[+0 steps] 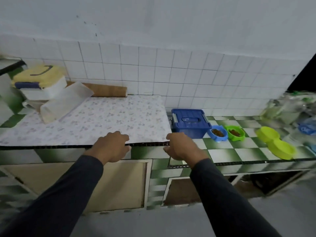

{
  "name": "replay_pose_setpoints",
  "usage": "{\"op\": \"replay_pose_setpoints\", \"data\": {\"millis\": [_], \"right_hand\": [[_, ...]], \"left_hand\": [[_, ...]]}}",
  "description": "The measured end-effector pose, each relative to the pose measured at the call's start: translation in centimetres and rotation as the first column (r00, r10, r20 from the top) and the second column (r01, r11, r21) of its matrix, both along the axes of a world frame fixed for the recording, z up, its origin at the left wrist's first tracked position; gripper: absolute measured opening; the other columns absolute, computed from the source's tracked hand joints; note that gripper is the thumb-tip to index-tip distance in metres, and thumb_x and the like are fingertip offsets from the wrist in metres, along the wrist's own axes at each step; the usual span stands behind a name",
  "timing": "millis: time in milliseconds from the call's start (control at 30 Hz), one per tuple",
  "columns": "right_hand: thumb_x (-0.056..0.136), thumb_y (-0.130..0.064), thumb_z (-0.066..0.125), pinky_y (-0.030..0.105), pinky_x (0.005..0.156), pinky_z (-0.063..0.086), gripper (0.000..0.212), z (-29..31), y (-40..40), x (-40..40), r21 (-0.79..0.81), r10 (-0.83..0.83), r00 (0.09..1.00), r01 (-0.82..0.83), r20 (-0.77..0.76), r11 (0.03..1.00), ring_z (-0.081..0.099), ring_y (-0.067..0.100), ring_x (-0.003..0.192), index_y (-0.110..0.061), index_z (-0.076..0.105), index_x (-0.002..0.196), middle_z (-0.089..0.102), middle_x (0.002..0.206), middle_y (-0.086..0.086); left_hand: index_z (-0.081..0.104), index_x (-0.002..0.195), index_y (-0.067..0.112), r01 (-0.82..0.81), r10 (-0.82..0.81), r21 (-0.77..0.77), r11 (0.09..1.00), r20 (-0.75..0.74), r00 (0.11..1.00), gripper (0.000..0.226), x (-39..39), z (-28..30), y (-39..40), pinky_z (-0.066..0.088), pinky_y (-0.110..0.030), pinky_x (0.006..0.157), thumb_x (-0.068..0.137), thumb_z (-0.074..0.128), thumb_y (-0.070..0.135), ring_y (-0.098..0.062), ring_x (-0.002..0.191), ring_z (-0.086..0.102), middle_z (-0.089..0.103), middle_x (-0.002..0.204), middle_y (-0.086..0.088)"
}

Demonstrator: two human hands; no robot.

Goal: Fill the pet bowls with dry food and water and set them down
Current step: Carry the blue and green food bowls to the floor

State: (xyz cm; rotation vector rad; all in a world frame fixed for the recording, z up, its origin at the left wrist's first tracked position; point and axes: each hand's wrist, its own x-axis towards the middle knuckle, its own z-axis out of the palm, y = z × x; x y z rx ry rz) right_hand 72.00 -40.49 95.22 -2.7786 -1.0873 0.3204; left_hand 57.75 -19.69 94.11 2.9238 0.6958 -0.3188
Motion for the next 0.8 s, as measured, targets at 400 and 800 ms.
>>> {"op": "replay_pose_setpoints", "data": {"millis": [400, 800], "right_hand": [[0.092, -0.041, 0.059, 0.045, 0.097, 0.051, 0.042, -2.8, -14.3, 6.3, -0.025, -0.346, 0.938, 0.345, -0.024, 0.938, 0.058, 0.029, 0.119, -0.019, 0.058, 0.128, 0.062, 0.130, 0.007], [0.091, -0.034, 0.060, 0.040, 0.088, 0.054, 0.033, -4.7, -22.3, 14.9, -0.079, -0.569, 0.821, 0.565, -0.039, 0.821, 0.060, 0.029, 0.109, -0.016, 0.063, 0.118, 0.064, 0.118, 0.009]], "left_hand": [[0.055, 0.138, 0.029, 0.328, -0.328, -0.009, 0.945, 0.016, 0.945, 0.042, 13.8, -2.4, -10.4, 0.049, -0.043, 0.097, 0.103, 0.045, 0.050, -0.028, 0.120, 0.053, 0.052, 0.137, -0.005], [0.046, 0.148, 0.029, 0.546, -0.546, -0.033, 0.837, -0.005, 0.838, 0.050, 28.2, -4.2, -18.1, 0.046, -0.047, 0.105, 0.103, 0.046, 0.051, -0.028, 0.133, 0.049, 0.047, 0.147, -0.006]]}}
